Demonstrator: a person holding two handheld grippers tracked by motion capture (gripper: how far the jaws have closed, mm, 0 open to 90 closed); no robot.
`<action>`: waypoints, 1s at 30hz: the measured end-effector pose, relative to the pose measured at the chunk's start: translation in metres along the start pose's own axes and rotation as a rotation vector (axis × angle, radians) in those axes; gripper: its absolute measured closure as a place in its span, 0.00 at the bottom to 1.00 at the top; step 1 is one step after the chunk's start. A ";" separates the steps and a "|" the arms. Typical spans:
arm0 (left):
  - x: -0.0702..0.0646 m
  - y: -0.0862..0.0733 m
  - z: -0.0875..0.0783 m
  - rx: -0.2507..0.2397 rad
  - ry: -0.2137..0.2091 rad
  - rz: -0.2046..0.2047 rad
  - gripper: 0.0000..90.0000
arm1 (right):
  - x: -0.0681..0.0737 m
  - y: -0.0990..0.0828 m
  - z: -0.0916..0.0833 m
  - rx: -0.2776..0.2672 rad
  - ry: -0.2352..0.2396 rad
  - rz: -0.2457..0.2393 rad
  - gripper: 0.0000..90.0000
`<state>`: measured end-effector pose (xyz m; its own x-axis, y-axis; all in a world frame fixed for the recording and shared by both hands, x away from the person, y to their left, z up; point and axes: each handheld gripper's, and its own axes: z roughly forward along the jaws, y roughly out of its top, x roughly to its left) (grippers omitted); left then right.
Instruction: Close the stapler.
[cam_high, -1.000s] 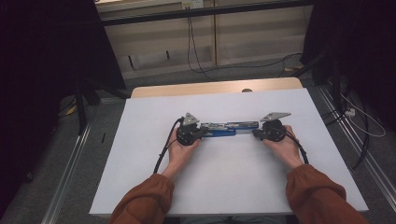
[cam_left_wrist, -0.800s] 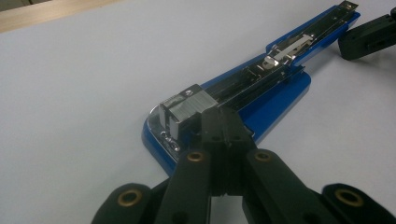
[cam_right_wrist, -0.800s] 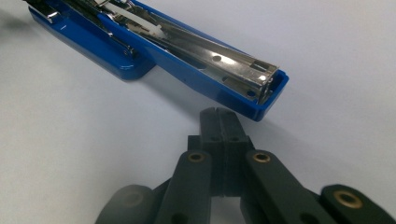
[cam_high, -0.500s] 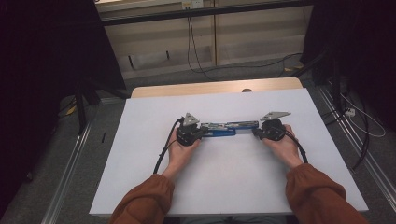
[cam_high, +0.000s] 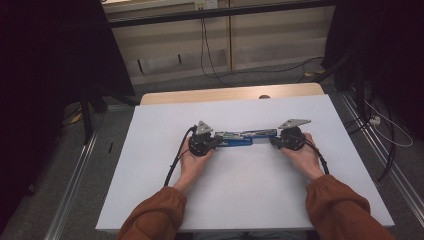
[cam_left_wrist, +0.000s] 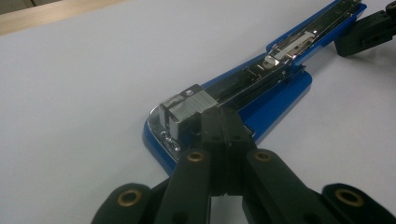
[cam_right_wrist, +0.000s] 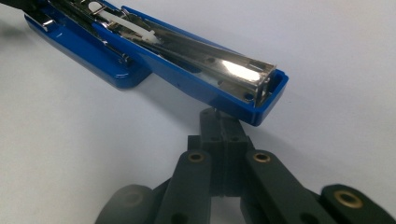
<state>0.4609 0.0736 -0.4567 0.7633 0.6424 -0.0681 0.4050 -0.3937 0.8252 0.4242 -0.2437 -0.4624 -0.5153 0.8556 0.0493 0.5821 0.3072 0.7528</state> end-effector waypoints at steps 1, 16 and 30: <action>0.000 0.000 0.000 0.000 0.000 -0.001 1.00 | 0.000 0.000 0.000 -0.002 0.000 0.002 1.00; 0.000 0.000 0.000 -0.001 -0.001 0.000 1.00 | -0.001 0.001 -0.001 -0.024 0.010 0.010 1.00; 0.000 0.000 0.000 -0.001 0.000 0.007 1.00 | -0.003 0.006 -0.007 -0.092 0.020 0.019 1.00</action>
<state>0.4607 0.0738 -0.4569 0.7663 0.6395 -0.0621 0.3991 -0.3980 0.8261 0.4246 -0.2470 -0.4536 -0.5177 0.8521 0.0771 0.5325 0.2504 0.8085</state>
